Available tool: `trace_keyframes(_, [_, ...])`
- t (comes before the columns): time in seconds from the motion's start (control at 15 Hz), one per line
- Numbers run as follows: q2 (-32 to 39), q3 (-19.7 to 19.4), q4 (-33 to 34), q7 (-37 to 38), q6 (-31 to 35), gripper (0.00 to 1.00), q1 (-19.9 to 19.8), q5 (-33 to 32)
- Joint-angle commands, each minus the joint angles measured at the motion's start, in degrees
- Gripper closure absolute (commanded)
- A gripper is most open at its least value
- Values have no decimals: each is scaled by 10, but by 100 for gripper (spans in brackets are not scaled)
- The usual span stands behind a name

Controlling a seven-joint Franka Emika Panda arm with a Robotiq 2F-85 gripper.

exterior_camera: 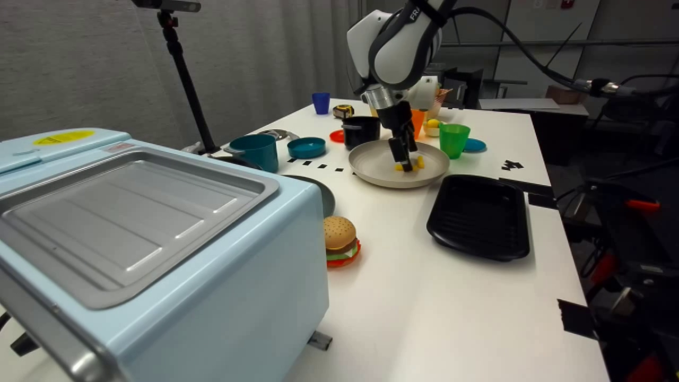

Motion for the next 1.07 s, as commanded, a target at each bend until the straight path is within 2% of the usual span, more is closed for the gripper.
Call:
trace_keyframes(0.0, [8, -5, 9, 7, -10, 0, -9, 14])
trace_keyframes(1.0, [10, 2, 28, 15, -2, 0, -16, 53])
